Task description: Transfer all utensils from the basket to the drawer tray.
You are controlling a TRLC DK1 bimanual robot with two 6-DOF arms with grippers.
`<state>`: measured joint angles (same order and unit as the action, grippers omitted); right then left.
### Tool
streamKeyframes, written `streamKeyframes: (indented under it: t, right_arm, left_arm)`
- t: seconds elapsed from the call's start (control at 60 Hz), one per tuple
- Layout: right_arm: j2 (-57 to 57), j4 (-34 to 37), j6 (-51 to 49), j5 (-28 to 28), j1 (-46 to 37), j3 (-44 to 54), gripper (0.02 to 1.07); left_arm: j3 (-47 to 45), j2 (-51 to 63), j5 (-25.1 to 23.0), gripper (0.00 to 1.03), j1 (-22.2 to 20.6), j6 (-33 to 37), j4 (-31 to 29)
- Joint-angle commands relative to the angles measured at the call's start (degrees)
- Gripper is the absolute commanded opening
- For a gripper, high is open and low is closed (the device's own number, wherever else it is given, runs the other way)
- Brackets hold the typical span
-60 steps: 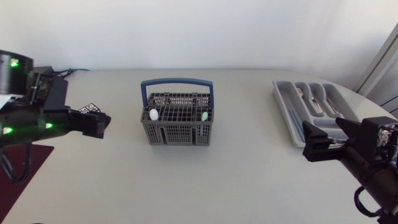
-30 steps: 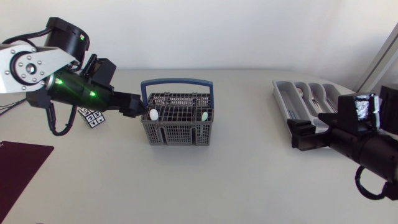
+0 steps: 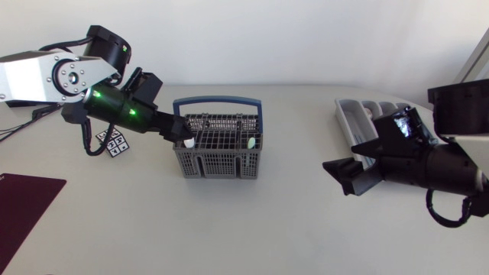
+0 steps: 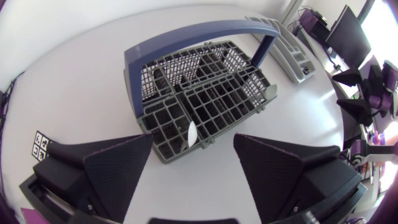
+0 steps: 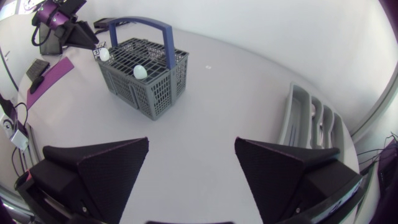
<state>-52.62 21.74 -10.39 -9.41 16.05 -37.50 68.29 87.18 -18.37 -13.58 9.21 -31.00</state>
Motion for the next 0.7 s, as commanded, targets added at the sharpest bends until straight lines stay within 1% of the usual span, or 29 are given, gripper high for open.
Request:
streamKeyframes:
  t: [0.0, 0.05, 0.15, 0.233, 0.3, 0.317, 0.333, 0.45, 0.55, 0.583, 0.633, 0.683]
  right_arm:
    - [-2.1, 0.7, -1.0, -1.0, 1.0, -2.5, 1.02]
    - [-3.3, 0.7, -1.0, -1.0, 1.5, -3.1, 1.02]
    - [-5.7, 0.6, -0.9, -0.9, 3.5, -4.3, 1.02]
    - [-7.6, 0.6, -0.9, -0.9, 4.1, -5.4, 1.02]
    - [-8.5, 0.5, -0.9, -0.9, 4.3, -6.0, 1.02]
    - [-8.6, 0.5, -0.9, -0.9, 4.4, -6.2, 1.02]
    - [-8.9, 0.4, -1.0, -0.9, 4.6, -6.4, 1.02]
    - [-10.2, 0.0, -0.9, -0.9, 5.4, -6.6, 1.02]
    - [-11.3, -0.4, -1.0, -0.9, 5.7, -6.6, 1.02]
    - [-11.7, -0.4, -1.0, -0.9, 5.8, -6.6, 1.02]
    - [-11.9, -0.5, -1.0, -0.9, 5.9, -6.5, 1.02]
    - [-11.9, -0.6, -1.0, -0.9, 6.0, -6.4, 1.02]
  left_arm:
    - [2.2, 2.3, -1.1, 0.82, -0.1, 2.1, 0.2]
    - [2.5, 3.0, -1.1, 0.82, 0.0, 2.8, 0.2]
    - [2.4, 4.1, -1.6, 0.74, 0.0, 3.3, 1.3]
    - [2.5, 5.0, -2.8, 0.62, 0.0, 3.6, 2.2]
    - [2.9, 5.7, -3.5, 0.54, 0.0, 3.8, 2.3]
    - [2.9, 5.8, -3.6, 0.54, 0.0, 3.8, 2.3]
    - [3.1, 6.2, -4.1, 0.51, 0.1, 4.0, 2.3]
    - [3.4, 7.5, -4.5, 0.37, 0.1, 4.1, 2.6]
    - [3.9, 8.7, -4.7, 0.36, 0.4, 4.2, 2.6]
    - [4.0, 9.0, -5.0, 0.34, 0.6, 4.2, 2.6]
    - [4.3, 9.4, -5.7, 0.24, 1.0, 4.1, 2.7]
    - [4.5, 9.6, -5.7, 0.18, 1.2, 4.1, 2.7]
